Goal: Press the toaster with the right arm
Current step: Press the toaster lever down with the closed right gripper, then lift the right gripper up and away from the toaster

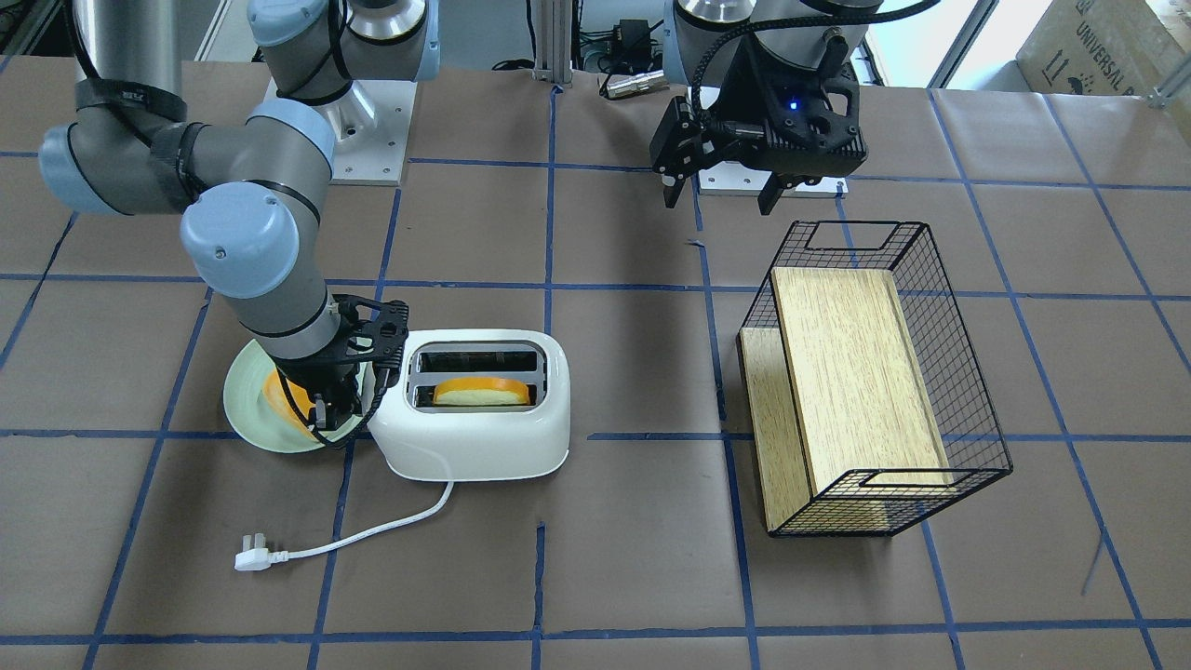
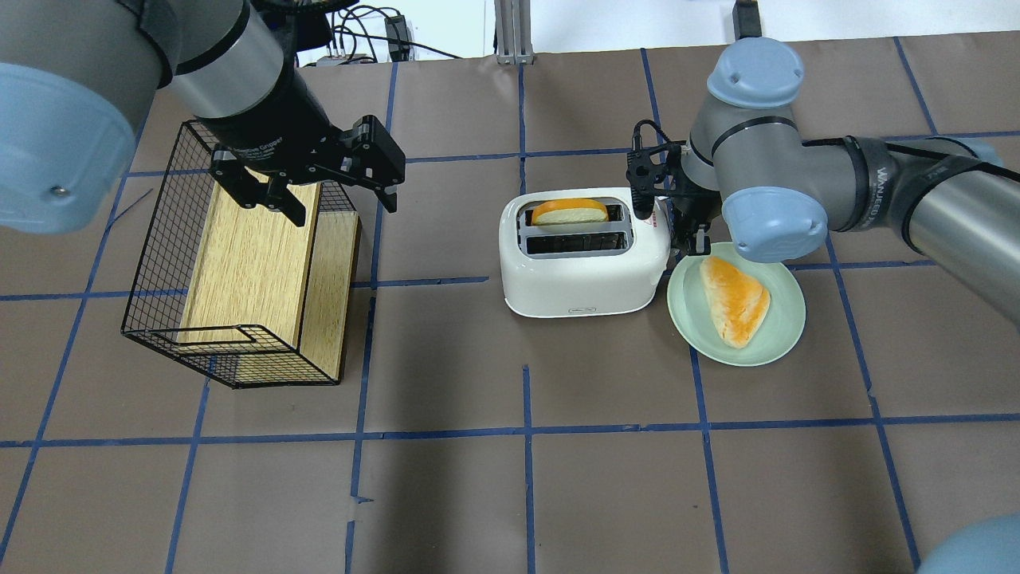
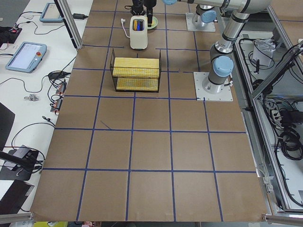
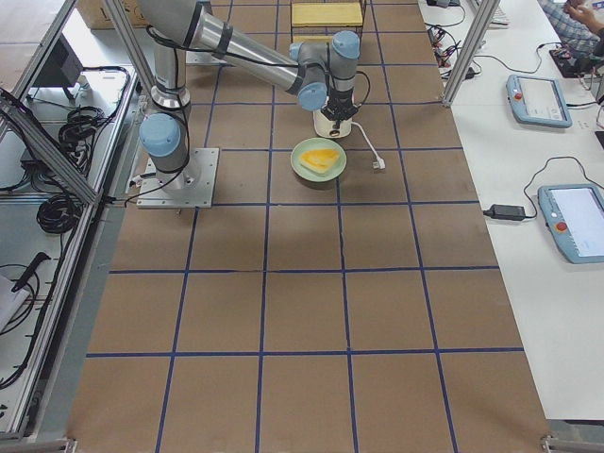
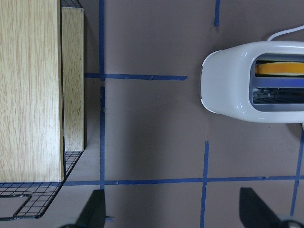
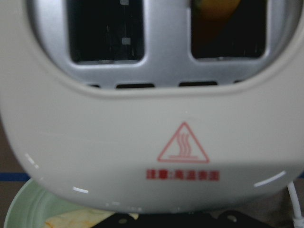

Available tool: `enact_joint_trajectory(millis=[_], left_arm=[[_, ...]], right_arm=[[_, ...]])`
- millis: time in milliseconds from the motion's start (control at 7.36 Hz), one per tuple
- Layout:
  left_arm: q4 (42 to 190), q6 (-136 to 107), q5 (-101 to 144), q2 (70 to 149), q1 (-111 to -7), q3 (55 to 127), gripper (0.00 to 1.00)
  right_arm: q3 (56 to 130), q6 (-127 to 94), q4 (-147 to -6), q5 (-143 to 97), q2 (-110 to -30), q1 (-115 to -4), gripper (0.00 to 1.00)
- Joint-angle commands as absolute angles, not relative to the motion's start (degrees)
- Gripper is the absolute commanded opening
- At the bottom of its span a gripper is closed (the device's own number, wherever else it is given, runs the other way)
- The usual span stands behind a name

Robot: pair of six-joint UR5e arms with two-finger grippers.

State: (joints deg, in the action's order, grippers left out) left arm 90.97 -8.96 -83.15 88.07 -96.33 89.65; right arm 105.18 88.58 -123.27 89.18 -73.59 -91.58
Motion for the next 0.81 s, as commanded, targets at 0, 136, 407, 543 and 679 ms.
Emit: enact_joint_trajectory(millis=[0, 136, 407, 543, 679], left_arm=[[90.97, -8.96, -83.14, 88.07, -96.33, 89.56, 1.0], [90.97, -8.96, -83.14, 88.07, -96.33, 89.65, 1.0], [90.97, -8.96, -83.14, 88.07, -96.33, 89.65, 1.0], [90.97, -8.96, -83.14, 88.07, -96.33, 89.65, 1.0], [90.97, -8.96, -83.14, 88.07, -96.33, 89.65, 1.0]], right_arm=[[103.98, 87.81, -122.7, 89.38, -75.05, -91.5, 0.05], [104.06, 85.19, -121.74, 89.47, -76.62, -91.49, 0.05], [103.8, 83.33, -119.09, 89.82, -79.7, -91.49, 0.05], [103.71, 77.66, -116.05, 90.09, -81.2, -91.41, 0.05], [103.62, 74.91, -115.32, 90.17, -82.6, -91.41, 0.05]])
